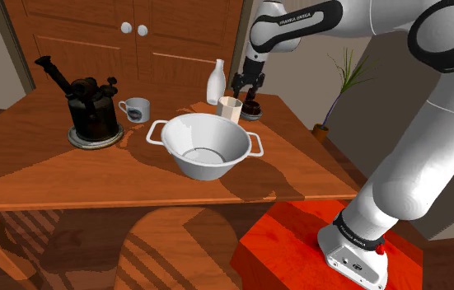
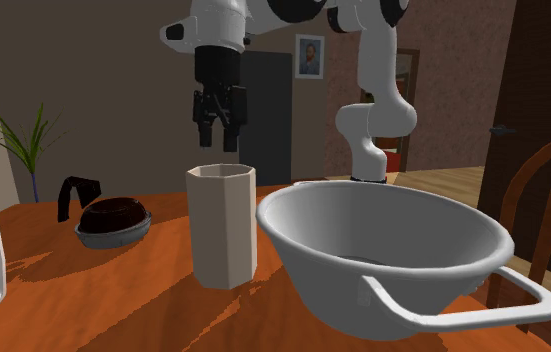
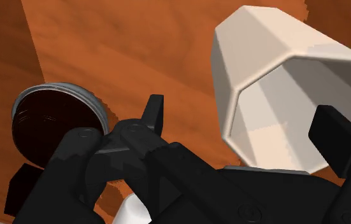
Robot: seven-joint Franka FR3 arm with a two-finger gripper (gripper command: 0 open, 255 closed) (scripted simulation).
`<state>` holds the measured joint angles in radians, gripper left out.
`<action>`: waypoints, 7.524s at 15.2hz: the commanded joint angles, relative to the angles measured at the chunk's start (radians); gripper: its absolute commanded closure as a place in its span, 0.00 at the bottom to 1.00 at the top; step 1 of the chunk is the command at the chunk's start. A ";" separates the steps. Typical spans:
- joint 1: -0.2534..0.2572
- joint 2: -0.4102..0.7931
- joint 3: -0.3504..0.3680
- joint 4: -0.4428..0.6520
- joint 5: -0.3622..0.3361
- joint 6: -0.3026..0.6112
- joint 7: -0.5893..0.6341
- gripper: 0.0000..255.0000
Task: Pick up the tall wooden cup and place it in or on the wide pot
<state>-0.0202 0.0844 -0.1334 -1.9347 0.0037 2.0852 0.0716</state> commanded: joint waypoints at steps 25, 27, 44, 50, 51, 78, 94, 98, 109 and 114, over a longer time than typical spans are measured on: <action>-0.007 0.139 0.001 0.028 0.030 0.100 -0.012 1.00; -0.008 0.139 0.001 0.028 0.030 0.100 -0.012 1.00; -0.006 0.072 -0.002 0.172 0.018 -0.111 -0.004 1.00; -0.006 0.062 -0.002 0.240 0.016 -0.189 -0.003 1.00; -0.006 0.061 -0.002 0.253 0.015 -0.202 -0.003 1.00; 0.110 -0.087 0.090 0.381 -0.017 -0.478 0.209 1.00; 0.193 -0.180 0.181 0.234 -0.022 -0.428 0.384 1.00; 0.193 -0.191 0.181 0.168 -0.021 -0.373 0.384 1.00; 0.193 -0.199 0.180 0.010 -0.021 -0.223 0.387 1.00; 0.193 -0.198 0.180 -0.018 -0.022 -0.193 0.388 1.00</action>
<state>0.1730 -0.1126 0.0468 -1.9514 -0.0180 1.8898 0.4587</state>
